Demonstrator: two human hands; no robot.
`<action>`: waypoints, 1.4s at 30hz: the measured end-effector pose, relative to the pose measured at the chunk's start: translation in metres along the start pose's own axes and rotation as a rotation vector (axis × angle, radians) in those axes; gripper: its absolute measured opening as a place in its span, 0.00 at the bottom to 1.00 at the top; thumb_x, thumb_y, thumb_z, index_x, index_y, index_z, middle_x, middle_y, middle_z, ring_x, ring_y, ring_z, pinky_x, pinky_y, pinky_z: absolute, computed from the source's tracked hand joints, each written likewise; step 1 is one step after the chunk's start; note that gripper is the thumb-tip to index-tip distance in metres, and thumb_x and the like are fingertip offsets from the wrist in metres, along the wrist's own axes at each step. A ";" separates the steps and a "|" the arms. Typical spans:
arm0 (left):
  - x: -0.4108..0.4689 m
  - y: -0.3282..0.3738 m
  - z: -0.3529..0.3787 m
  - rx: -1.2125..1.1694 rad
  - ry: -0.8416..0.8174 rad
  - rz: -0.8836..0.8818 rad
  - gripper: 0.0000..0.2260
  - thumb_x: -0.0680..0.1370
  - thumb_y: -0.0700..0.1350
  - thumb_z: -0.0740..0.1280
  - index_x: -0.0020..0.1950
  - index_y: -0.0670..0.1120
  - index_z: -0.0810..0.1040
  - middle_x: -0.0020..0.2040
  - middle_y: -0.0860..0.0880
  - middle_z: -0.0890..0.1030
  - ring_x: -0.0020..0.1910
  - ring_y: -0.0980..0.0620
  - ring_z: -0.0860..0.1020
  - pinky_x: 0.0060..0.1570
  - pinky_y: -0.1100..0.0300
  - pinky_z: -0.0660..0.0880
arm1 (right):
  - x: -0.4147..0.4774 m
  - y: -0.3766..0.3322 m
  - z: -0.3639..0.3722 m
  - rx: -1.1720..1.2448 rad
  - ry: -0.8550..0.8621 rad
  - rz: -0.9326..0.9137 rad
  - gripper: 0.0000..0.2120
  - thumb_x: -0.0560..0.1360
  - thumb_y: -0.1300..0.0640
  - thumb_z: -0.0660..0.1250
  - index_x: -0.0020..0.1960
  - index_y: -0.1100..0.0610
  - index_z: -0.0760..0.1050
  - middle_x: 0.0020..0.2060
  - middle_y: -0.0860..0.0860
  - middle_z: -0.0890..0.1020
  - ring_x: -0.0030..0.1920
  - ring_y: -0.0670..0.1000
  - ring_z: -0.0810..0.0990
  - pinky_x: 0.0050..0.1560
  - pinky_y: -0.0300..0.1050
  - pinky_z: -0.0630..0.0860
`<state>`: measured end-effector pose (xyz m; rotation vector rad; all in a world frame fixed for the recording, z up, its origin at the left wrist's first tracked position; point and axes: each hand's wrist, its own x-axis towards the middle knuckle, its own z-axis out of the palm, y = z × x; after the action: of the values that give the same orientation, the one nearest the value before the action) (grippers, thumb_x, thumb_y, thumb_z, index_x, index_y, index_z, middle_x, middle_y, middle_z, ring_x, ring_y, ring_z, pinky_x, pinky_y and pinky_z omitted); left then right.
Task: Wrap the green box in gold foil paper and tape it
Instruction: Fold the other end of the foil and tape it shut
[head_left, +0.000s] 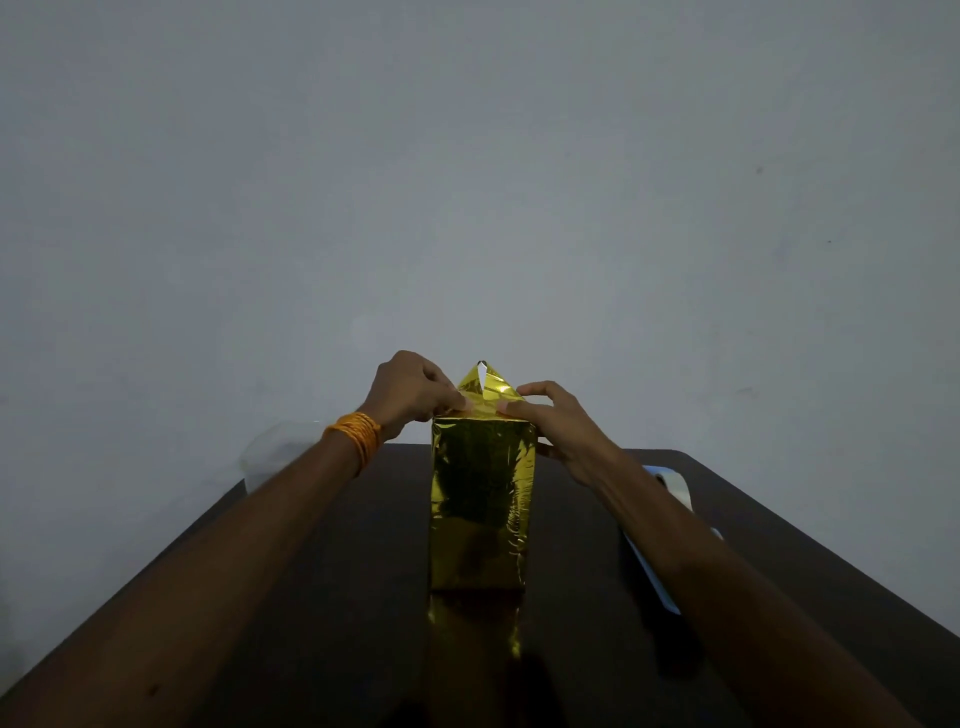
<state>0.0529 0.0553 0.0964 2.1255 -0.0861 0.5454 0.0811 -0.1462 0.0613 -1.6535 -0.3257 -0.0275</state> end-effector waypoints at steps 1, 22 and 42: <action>0.002 -0.001 0.000 -0.005 -0.005 -0.020 0.09 0.68 0.42 0.78 0.44 0.38 0.85 0.41 0.43 0.84 0.38 0.51 0.79 0.29 0.64 0.73 | 0.000 0.000 0.000 -0.002 -0.001 -0.004 0.21 0.73 0.53 0.75 0.62 0.53 0.73 0.58 0.57 0.81 0.50 0.50 0.81 0.37 0.39 0.76; -0.001 -0.031 0.022 -0.531 -0.196 -0.353 0.17 0.73 0.56 0.74 0.54 0.46 0.80 0.44 0.48 0.80 0.43 0.51 0.78 0.38 0.60 0.76 | 0.001 0.008 -0.002 0.022 -0.021 -0.028 0.17 0.73 0.52 0.75 0.58 0.53 0.74 0.55 0.55 0.81 0.53 0.53 0.82 0.43 0.44 0.78; -0.017 -0.037 0.039 -0.696 -0.026 -0.227 0.06 0.79 0.43 0.66 0.43 0.45 0.79 0.26 0.54 0.76 0.22 0.59 0.72 0.24 0.67 0.68 | 0.004 0.012 0.003 -0.155 0.192 -0.113 0.23 0.70 0.45 0.77 0.59 0.53 0.74 0.57 0.54 0.79 0.56 0.53 0.80 0.47 0.46 0.78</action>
<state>0.0607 0.0433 0.0424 1.4380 -0.0395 0.2918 0.0866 -0.1433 0.0505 -1.7679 -0.2749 -0.3013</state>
